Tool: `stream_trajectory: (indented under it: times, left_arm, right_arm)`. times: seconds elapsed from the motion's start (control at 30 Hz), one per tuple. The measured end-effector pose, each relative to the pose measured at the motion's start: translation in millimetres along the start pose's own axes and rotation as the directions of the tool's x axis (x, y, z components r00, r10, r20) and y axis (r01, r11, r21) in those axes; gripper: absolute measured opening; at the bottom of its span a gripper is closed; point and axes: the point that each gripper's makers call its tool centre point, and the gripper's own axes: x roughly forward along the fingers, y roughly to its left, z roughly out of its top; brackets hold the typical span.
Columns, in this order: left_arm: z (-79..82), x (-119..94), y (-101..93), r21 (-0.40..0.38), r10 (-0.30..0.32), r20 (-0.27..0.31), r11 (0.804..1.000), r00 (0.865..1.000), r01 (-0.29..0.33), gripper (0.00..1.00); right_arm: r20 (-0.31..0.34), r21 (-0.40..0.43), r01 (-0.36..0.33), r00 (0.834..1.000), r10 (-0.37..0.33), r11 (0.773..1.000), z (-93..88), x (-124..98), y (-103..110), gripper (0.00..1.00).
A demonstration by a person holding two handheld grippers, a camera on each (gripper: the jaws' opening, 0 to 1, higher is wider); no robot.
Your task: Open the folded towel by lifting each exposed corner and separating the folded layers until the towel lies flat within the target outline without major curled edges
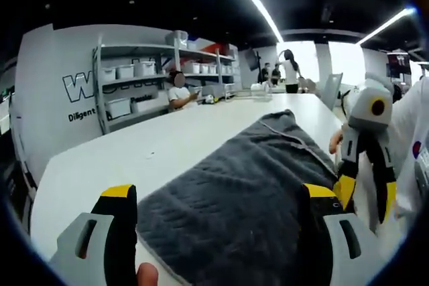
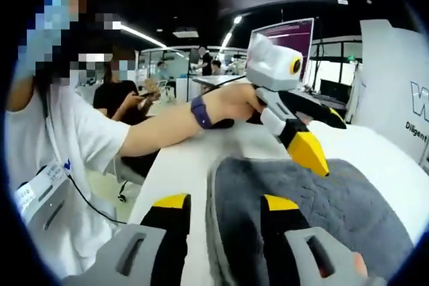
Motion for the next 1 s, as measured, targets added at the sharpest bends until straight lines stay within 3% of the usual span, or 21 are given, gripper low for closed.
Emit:
stream_trajectory:
  times: [0.23,0.37,0.53,0.63,0.73,0.77,0.9,1.0]
  left_arm:
    - [-6.2,3.0,-6.5,0.01,-0.014,-0.032,1.0,0.999,0.015,0.99]
    - [-9.4,5.4,-8.8,0.009,-0.023,-0.047,1.0,0.999,0.023,0.99]
    - [-9.2,6.6,-4.8,0.011,-0.036,-0.056,0.999,0.998,0.036,0.99]
    - [-10.3,7.9,-9.4,0.011,-0.039,-0.06,0.999,0.997,0.04,0.99]
    - [-11.0,8.5,-11.3,0.01,-0.04,-0.062,0.999,0.997,0.041,0.99]
    - [-10.9,8.6,-11.8,0.01,-0.041,-0.062,0.999,0.997,0.042,0.99]
    - [-9.7,8.6,-9.5,0.01,-0.046,-0.061,0.999,0.997,0.047,0.99]
    - [-9.5,9.4,-17.6,0.013,-0.05,-0.058,0.999,0.997,0.051,0.99]
  right_arm:
    - [0.015,0.081,0.101,0.995,-0.103,0.992,-10.8,-46.6,-20.9,0.47]
    - [0.016,0.12,0.213,0.976,-0.216,0.97,-16.6,-83.3,-43.0,0.48]
    - [0.013,0.161,0.348,0.935,-0.355,0.923,-24.6,-130.9,-66.6,0.52]
    - [0.002,0.197,0.426,0.901,-0.435,0.883,-33.7,-162.7,-78.1,0.55]
    - [-0.014,0.196,0.472,0.878,-0.479,0.86,-40.6,-181.4,-84.8,0.58]
    - [-0.022,0.201,0.503,0.86,-0.51,0.84,-44.7,-192.4,-89.9,0.6]
    - [-0.056,0.206,0.547,0.834,-0.548,0.811,-60.1,-218.4,-97.8,0.68]
    - [-0.093,0.244,0.593,0.802,-0.591,0.767,-75.9,-241.5,-105.6,0.72]
